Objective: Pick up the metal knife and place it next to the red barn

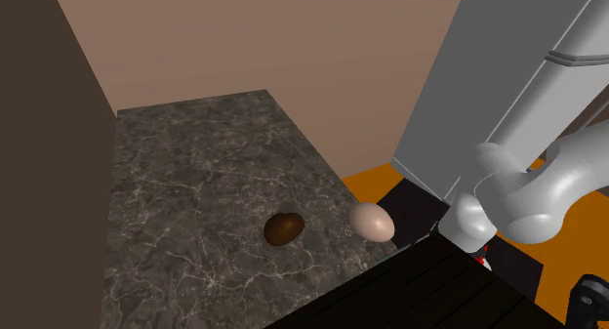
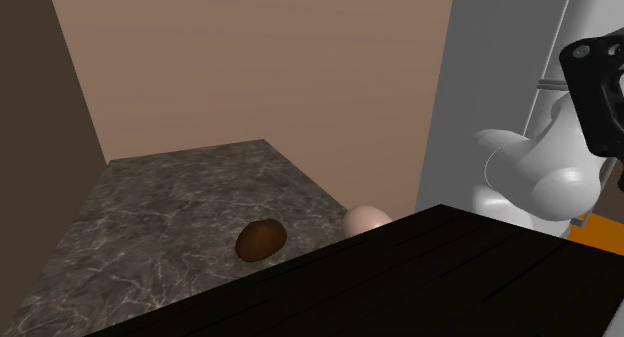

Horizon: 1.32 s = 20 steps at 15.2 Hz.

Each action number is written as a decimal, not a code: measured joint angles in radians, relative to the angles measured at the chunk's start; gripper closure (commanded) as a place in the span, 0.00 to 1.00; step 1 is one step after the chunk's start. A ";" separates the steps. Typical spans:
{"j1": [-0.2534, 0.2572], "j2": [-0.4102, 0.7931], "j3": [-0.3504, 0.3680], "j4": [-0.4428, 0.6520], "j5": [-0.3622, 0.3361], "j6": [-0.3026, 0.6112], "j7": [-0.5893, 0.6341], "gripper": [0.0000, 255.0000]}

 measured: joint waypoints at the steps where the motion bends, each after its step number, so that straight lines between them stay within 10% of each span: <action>1: 0.001 0.002 0.021 0.015 0.011 -0.002 0.024 1.00; 12: -0.101 0.105 0.344 0.266 0.082 0.012 0.303 1.00; 20: -0.331 0.151 0.665 0.529 0.112 -0.009 0.482 1.00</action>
